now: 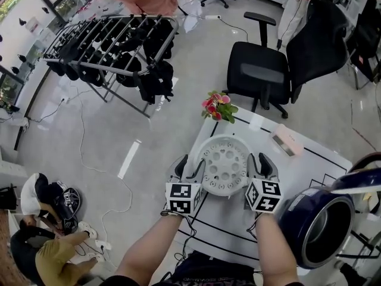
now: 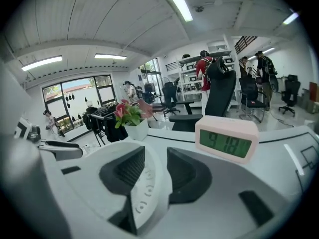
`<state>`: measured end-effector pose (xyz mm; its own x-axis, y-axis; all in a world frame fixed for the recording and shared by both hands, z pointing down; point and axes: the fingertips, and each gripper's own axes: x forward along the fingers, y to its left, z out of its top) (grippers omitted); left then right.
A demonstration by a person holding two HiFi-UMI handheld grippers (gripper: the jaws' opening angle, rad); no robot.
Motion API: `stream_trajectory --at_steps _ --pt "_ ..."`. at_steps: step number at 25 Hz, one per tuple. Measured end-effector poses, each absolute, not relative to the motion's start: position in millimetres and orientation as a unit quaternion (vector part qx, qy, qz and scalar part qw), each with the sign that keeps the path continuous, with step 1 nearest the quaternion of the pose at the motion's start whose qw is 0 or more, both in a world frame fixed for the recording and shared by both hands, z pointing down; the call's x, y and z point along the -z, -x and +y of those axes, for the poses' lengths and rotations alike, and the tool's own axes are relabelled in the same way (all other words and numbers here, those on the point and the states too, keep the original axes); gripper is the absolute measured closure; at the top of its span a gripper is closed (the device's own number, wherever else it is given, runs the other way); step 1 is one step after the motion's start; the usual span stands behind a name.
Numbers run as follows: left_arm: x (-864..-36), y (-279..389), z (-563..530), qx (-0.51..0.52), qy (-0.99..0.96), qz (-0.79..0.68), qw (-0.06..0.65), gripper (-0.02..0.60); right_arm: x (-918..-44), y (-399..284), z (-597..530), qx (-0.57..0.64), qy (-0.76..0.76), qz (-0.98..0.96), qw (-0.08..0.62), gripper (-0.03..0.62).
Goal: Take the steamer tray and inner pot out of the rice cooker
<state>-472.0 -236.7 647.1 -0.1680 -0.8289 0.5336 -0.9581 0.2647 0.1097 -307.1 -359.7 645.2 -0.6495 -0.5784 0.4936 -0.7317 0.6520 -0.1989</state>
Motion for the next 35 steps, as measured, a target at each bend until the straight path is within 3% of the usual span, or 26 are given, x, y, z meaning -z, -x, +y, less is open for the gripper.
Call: stream_trajectory --at_steps 12,24,35 --pt "-527.3 437.9 -208.0 -0.056 -0.660 -0.721 0.203 0.261 -519.8 319.1 -297.3 -0.127 -0.301 -0.937 0.122 0.327" --pt "-385.8 353.3 -163.1 0.010 -0.737 -0.668 0.097 0.247 -384.5 246.9 -227.0 -0.024 -0.320 -0.946 0.053 0.326" --pt "-347.2 219.8 -139.3 0.022 -0.819 -0.569 0.067 0.249 -343.3 98.8 -178.9 -0.005 -0.441 -0.897 0.023 0.326"
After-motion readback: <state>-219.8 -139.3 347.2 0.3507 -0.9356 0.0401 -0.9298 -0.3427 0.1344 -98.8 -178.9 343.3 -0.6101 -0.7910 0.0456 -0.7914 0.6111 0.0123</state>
